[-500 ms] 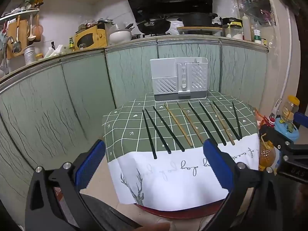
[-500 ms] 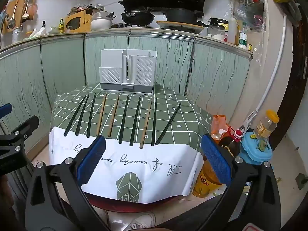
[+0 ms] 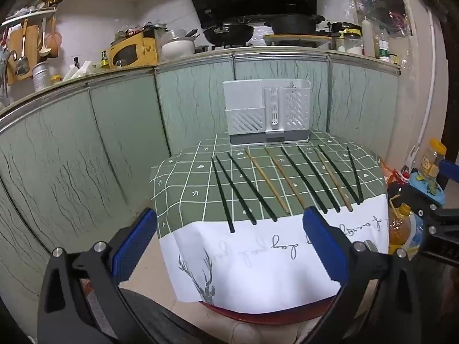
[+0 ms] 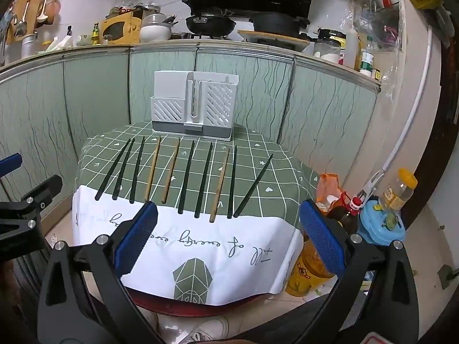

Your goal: Organize utensils

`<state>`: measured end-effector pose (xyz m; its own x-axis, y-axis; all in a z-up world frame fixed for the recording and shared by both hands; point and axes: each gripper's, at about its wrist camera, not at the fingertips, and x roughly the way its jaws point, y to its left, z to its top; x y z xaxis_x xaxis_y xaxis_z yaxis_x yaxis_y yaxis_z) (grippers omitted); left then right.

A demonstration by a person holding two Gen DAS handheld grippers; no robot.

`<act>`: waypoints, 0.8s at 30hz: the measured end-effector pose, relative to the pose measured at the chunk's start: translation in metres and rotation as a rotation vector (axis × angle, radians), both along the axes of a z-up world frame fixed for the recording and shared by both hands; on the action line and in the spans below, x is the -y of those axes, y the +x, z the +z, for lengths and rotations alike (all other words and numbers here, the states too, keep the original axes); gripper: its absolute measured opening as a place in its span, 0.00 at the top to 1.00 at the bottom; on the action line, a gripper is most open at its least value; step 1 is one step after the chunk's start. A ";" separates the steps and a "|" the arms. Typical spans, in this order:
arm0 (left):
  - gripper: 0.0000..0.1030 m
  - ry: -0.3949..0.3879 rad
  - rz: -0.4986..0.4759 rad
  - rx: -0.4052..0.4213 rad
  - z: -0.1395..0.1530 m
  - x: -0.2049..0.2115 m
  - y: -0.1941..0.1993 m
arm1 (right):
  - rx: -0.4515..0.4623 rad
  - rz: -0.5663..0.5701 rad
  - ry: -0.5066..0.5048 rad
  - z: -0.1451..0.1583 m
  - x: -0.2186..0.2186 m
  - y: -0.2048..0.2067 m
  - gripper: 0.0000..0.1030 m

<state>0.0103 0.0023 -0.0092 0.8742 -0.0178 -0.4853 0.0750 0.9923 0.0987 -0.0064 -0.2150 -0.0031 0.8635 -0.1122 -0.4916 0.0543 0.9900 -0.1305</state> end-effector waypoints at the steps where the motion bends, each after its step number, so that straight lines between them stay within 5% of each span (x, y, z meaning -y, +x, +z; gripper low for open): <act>1: 0.04 -0.006 -0.004 -0.003 -0.001 0.000 0.001 | -0.001 0.002 0.002 0.000 0.001 -0.001 0.08; 14: 0.05 -0.036 -0.035 0.002 -0.007 -0.009 0.002 | -0.037 0.024 -0.013 -0.009 0.005 0.003 0.08; 24: 0.05 0.014 -0.026 -0.005 -0.016 0.000 0.004 | -0.049 0.033 -0.008 -0.012 0.006 0.004 0.08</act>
<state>0.0147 0.0025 -0.0248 0.8711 -0.0335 -0.4899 0.1013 0.9885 0.1125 -0.0026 -0.2211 -0.0151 0.8419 -0.0881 -0.5323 0.0147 0.9900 -0.1405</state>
